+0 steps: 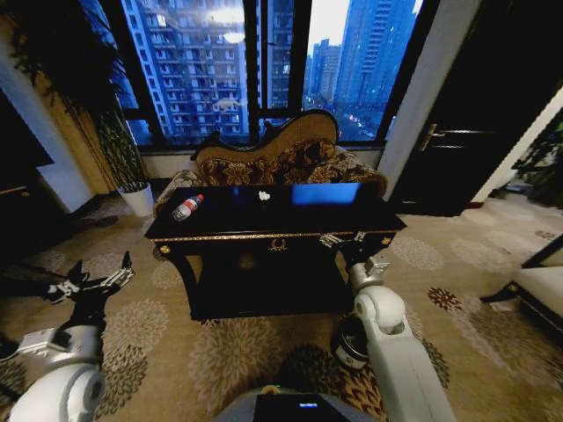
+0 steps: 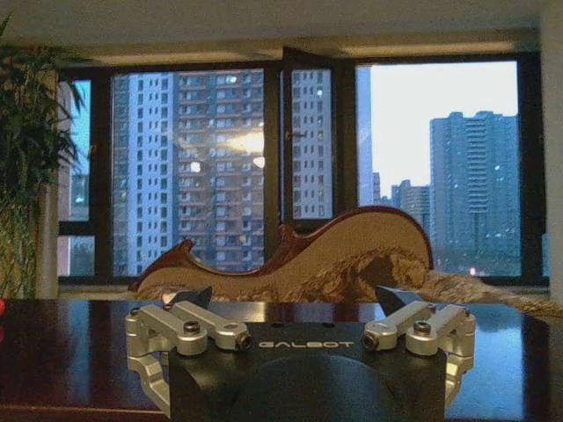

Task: Move to the front of the table and place the trash on the table into the trash bin.

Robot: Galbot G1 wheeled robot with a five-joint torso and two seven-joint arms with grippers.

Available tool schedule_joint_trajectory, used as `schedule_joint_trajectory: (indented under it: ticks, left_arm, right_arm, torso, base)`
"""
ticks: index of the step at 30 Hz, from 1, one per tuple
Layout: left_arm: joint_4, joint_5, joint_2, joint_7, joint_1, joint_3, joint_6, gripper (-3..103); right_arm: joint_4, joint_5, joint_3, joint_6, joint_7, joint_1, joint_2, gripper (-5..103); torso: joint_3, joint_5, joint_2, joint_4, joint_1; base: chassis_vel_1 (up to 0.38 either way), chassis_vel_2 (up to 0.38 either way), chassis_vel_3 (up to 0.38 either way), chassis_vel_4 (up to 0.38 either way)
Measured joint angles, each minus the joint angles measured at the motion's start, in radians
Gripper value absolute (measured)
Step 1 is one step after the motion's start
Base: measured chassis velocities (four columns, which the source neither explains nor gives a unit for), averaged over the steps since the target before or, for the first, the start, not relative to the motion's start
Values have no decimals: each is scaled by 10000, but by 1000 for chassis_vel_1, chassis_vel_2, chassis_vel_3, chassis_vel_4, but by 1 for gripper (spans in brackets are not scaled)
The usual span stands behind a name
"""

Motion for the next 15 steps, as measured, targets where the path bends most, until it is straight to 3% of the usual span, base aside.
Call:
schedule_joint_trajectory:
  ticks: [7, 15]
  left_arm:
    - [-163, 178, 113, 71, 75, -230, 301, 100]
    - [-183, 2, 212, 140, 114, -440, 491, 100]
  right_arm:
    - [172, 83, -107, -844, -1, 216, -105, 100]
    - [71, 132, -420, -1211, -1, 570, -135, 100]
  torso:
    - [-2, 0, 1, 0, -3]
    - [-1, 0, 0, 1, -3]
  base:
    - [-144, 132, 142, -142]
    - [-168, 167, 179, -173]
